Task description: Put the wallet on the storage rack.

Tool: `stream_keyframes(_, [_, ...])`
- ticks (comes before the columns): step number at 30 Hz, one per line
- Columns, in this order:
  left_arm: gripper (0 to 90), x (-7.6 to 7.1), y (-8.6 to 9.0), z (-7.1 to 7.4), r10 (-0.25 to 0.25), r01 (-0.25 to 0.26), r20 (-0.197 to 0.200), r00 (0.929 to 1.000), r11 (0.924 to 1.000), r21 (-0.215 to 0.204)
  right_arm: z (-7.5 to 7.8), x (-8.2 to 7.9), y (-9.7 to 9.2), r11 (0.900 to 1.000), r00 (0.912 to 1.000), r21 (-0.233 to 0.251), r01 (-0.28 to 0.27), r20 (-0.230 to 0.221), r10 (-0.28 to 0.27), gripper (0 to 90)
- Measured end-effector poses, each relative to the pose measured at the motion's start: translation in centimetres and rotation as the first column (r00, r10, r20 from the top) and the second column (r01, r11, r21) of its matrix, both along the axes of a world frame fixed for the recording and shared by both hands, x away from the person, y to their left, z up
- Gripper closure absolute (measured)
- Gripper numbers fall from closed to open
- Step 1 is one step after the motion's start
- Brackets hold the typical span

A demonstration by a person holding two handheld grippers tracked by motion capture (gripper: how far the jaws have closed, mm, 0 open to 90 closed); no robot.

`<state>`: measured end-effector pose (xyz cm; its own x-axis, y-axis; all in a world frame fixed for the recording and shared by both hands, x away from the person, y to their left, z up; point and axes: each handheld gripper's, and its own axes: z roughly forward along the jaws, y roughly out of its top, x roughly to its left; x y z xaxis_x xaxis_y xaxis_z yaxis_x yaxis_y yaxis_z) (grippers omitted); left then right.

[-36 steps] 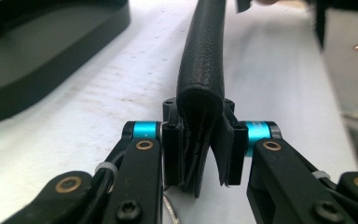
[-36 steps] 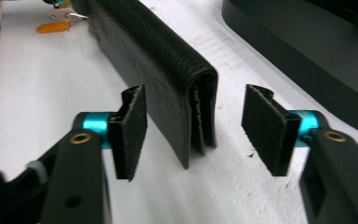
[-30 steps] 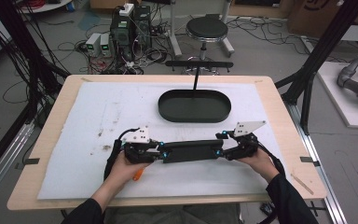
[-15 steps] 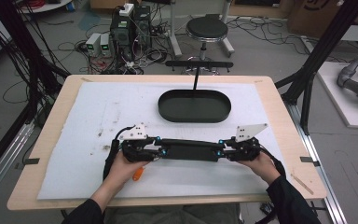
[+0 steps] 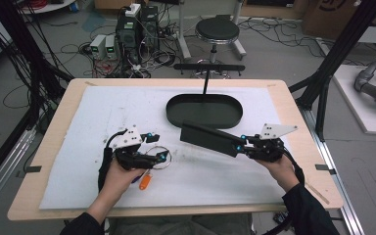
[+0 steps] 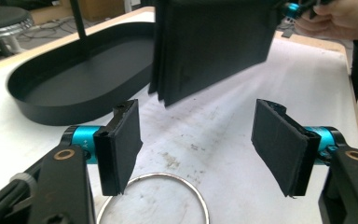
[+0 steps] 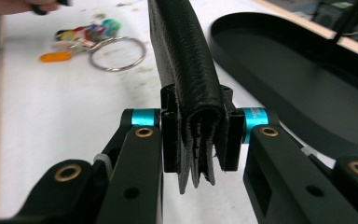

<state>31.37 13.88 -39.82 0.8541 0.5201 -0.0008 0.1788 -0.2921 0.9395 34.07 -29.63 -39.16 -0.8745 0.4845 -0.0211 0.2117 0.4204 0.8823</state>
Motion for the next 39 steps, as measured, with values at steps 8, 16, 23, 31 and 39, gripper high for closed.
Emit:
stream_keyframes(8, [30.7, -1.1, 1.9, 0.5, 0.056, -0.056, 0.013, 0.9984, 0.9981, 0.024, 0.8, 1.1, -0.3, 0.9946, 0.9943, 0.007, 0.103, 0.024, -0.104, 76.1])
stream_keyframes(16, [30.4, -2.4, 4.2, -0.1, 0.122, -0.123, 0.014, 0.9924, 0.9921, 0.025, 2.2, 2.8, 0.1, 0.9907, 0.9898, 0.001, 0.136, 0.041, -0.136, 76.0])
stream_keyframes(23, [28.7, -3.4, 5.5, -0.3, 0.153, -0.153, 0.031, 0.9878, 0.988, 0.02, 3.7, 4.5, 1.0, 0.9874, 0.9859, -0.022, 0.157, 0.062, -0.155, 76.0])
stream_keyframes(31, [28.5, -3.9, 6.5, -0.3, 0.175, -0.175, 0.047, 0.9834, 0.9846, -0.007, 3.8, 6.1, 2.0, 0.9827, 0.9819, -0.044, 0.18, 0.069, -0.177, 76.0])
stream_keyframes(39, [27.7, -3.7, 7.1, -0.4, 0.197, -0.196, 0.049, 0.9791, 0.9802, -0.029, 3.4, 7.8, 2.8, 0.9754, 0.9766, -0.071, 0.209, 0.068, -0.204, 76.0])
